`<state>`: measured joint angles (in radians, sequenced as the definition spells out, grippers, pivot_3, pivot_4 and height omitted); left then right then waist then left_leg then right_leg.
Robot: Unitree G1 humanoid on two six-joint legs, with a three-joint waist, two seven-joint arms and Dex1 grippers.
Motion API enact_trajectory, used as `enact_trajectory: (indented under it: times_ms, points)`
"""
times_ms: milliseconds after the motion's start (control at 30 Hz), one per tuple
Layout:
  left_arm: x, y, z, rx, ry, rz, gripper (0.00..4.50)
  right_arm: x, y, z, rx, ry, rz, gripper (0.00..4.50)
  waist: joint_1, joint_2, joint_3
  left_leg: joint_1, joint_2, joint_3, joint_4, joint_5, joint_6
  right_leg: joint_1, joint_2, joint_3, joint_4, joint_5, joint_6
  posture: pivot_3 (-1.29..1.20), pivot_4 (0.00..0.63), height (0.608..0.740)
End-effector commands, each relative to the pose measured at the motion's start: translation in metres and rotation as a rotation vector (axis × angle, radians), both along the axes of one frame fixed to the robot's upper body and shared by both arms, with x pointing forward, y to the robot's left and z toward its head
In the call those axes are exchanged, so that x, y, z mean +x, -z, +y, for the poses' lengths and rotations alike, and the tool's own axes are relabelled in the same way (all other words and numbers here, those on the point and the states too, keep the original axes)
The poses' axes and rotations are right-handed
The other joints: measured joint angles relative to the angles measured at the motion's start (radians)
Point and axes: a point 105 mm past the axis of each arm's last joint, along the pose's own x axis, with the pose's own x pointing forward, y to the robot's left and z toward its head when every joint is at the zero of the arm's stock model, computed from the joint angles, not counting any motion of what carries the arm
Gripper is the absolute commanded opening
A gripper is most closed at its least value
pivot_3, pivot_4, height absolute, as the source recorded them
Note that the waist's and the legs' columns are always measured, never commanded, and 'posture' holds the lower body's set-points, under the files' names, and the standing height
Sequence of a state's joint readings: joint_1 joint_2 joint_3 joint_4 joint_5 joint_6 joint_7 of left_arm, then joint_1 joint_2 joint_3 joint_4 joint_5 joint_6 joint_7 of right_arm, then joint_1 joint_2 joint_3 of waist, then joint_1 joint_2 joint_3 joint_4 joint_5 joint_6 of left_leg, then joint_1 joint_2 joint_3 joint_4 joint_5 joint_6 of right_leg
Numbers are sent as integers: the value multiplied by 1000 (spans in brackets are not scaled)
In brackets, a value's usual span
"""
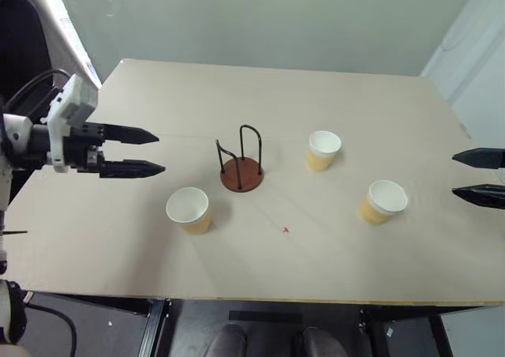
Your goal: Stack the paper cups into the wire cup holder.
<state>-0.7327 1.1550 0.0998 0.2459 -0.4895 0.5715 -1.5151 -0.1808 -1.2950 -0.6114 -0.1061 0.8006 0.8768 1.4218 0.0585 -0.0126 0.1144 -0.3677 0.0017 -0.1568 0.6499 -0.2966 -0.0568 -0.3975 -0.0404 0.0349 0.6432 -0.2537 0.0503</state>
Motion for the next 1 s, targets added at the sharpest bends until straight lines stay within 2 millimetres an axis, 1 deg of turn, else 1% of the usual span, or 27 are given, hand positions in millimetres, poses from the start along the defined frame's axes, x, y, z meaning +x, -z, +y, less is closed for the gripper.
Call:
enact_trajectory:
  times_ms: [33, 167, 200, 300, 367, 433, 633, 733, 867, 933, 1000]
  points:
    - [1, -13, -3, 38, 2, -75, 4202, -3, -8, 5, 1, -18, -42, 4460, 0, 0, 0, 0, 0, 0, 0, 0, 0, 0, 0, 0, 0, 0, 0, 0, 150, 740]
    - [0, -13, -9, 62, 21, -90, 4202, -3, -7, 5, 0, -11, -44, 4460, 0, 0, 0, 0, 0, 0, -1, 0, 0, 0, 0, 0, 0, 0, 0, 0, 150, 740]
    - [3, -12, -10, 78, 12, -104, 4202, -2, -7, 4, 0, -8, -45, 4460, 0, 0, 0, 0, 0, 0, -1, 0, 0, 0, 0, 0, 0, 0, 0, 0, 150, 740]
    - [18, -2, -11, 165, -35, -152, 4202, 0, -5, 5, 0, 0, -53, 4460, 1, 0, 0, 1, 0, 0, -1, 0, 0, 0, 0, 0, -1, 0, 0, 0, 150, 740]
    - [36, 7, -13, 218, -86, -192, 4202, 3, -5, 5, 5, 9, -65, 4460, 2, 0, 0, 1, 0, 0, 0, 0, 0, 0, 0, 0, -1, 0, 0, 0, 150, 740]
    - [49, 12, -20, 214, -102, -206, 4202, 5, -4, 7, 13, 14, -73, 4460, 3, 0, 0, 1, -1, 0, 2, 0, 1, 1, -1, 0, -1, 0, 0, 0, 150, 740]
    - [72, 16, -42, 180, -112, -231, 4202, 4, -3, 13, 27, 1, -72, 4460, 1, -1, 0, -3, -1, 0, 6, 0, 1, 1, -1, -1, 1, 2, 4, 0, 150, 740]
    - [87, 25, -50, 196, -146, -251, 4202, 3, -3, 15, 27, -2, -73, 4460, 2, 0, 0, -5, -1, 0, 7, 0, 1, 0, -1, -1, 1, 2, 4, 0, 150, 740]
    - [94, 39, -69, 180, -104, -205, 4202, 3, -2, 17, 31, -3, -77, 4460, 4, 0, 0, -7, -1, 0, 10, 0, 1, 0, -1, -2, 1, 3, 6, 0, 150, 740]
    - [96, 46, -73, 192, -92, -182, 4202, 3, -3, 17, 32, -1, -80, 4460, 7, 0, 0, -8, -1, 0, 12, -1, 2, 0, 0, -2, 1, 4, 7, 0, 150, 740]
    - [102, 48, -77, 176, -119, -184, 4202, 3, -3, 17, 31, 1, -82, 4460, 8, -1, 0, -8, -1, 0, 13, -1, 2, 0, 0, -2, 0, 4, 8, 0, 150, 740]
